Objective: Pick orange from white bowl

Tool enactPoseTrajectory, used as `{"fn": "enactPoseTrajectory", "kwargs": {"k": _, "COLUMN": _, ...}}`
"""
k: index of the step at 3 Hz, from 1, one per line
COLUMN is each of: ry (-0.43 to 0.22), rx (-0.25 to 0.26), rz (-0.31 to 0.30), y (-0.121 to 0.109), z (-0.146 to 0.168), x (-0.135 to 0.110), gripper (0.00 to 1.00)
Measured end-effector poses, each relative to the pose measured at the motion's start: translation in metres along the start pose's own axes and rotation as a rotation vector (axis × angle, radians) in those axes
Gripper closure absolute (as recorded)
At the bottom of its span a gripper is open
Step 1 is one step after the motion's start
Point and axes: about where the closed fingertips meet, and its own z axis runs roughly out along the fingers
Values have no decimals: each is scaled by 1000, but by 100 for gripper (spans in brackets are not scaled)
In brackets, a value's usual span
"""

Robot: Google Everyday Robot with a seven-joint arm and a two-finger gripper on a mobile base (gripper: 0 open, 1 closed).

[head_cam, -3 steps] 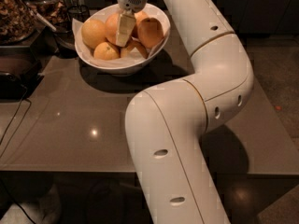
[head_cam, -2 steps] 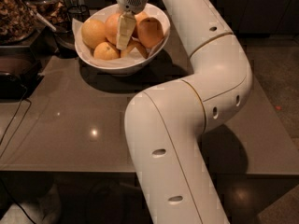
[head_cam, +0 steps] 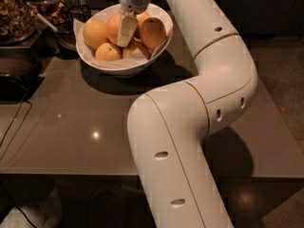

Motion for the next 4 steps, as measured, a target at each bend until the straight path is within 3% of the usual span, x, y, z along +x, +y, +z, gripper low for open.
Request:
{"fn": "enactPoseTrajectory", "kwargs": {"k": 1, "ry": -40, "rx": 12, "rz": -13, "y": -2, "z": -4, "x": -1, "gripper": 85}}
{"fn": "enactPoseTrajectory", "kwargs": {"k": 2, "ry": -66, "rx": 57, "rz": -25, "y": -10, "z": -12, "x": -12, "gripper": 100}}
{"fn": "enactPoseTrajectory", "kwargs": {"k": 3, "ry": -115, "rx": 91, "rz": -33, "y": 4, "z": -48, "x": -30, "gripper": 100}}
{"fn": "enactPoseTrajectory", "kwargs": {"k": 4, "ry": -111, "rx": 77, "rz": -30, "y": 8, "z": -41, "x": -30, "gripper": 100}}
